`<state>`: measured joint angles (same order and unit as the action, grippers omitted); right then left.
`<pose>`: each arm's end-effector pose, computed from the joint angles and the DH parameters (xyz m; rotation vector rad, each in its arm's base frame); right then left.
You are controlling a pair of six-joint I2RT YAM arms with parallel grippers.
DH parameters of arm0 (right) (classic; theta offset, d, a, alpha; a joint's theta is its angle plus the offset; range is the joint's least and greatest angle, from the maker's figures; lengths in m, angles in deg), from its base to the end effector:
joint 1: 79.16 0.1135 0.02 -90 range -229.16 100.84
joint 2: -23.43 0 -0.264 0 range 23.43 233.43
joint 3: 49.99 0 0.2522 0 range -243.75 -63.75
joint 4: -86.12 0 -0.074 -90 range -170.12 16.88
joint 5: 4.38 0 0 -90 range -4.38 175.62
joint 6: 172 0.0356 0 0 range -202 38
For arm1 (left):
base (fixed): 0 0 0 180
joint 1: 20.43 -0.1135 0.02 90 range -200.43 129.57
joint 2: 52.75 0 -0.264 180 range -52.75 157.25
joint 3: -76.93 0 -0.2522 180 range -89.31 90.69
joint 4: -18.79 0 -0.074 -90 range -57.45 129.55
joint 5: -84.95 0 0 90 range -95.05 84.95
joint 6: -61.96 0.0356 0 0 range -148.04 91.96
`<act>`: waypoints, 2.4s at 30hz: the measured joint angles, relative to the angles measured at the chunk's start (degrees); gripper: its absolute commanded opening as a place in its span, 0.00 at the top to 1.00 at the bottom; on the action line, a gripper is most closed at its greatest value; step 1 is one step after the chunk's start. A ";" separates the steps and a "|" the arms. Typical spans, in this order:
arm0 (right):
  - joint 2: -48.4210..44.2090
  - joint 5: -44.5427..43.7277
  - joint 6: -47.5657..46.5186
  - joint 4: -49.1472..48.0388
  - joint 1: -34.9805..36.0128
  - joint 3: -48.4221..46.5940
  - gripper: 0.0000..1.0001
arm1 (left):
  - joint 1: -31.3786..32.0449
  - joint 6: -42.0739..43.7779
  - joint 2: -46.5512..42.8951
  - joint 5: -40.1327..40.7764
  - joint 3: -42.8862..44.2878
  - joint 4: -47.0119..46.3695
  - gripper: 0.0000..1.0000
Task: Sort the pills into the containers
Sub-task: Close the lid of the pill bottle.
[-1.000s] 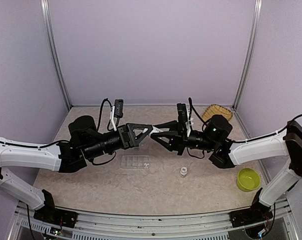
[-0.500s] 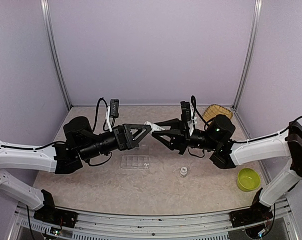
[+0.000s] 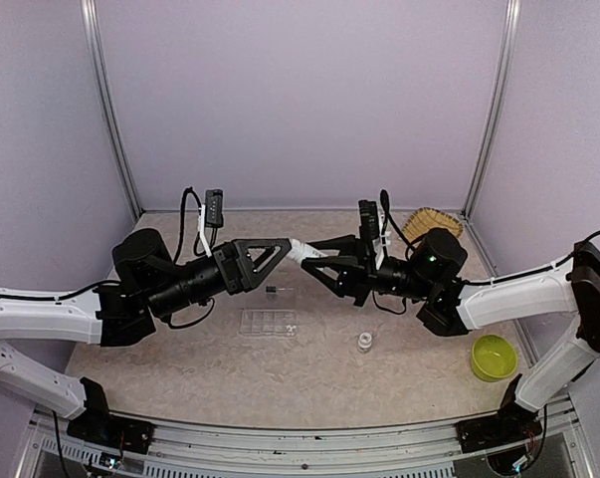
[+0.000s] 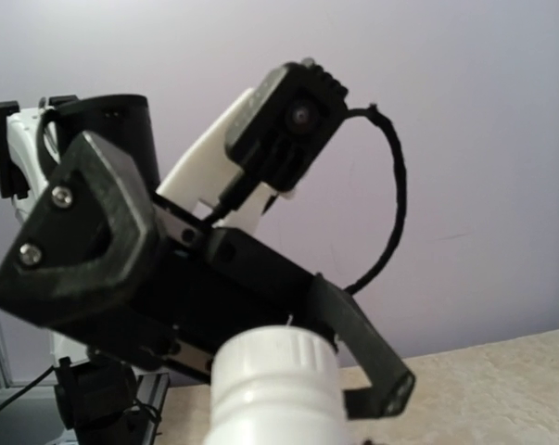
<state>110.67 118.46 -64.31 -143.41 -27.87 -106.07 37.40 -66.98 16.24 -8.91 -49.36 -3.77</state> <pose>0.1861 0.2631 0.2794 -0.9044 1.1163 1.3668 0.1456 -0.2360 0.3074 0.3250 1.5782 -1.4034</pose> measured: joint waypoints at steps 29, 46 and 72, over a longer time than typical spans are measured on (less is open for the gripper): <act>0.52 -4.20 0.57 3.74 0.11 -0.04 0.85 | 0.24 -1.46 5.11 -5.22 2.67 -3.56 0.01; 1.79 -3.63 0.57 3.91 0.92 -0.44 0.85 | 0.33 -1.51 5.35 -5.33 2.75 -4.24 0.01; 4.63 -2.43 0.24 4.09 3.34 -2.12 0.85 | 0.24 -1.27 5.81 -5.31 3.69 -4.44 0.01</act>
<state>115.31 116.04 -64.07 -139.32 -24.53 -108.19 37.64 -68.24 22.05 -14.22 -45.67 -8.20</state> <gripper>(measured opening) 0.328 0.987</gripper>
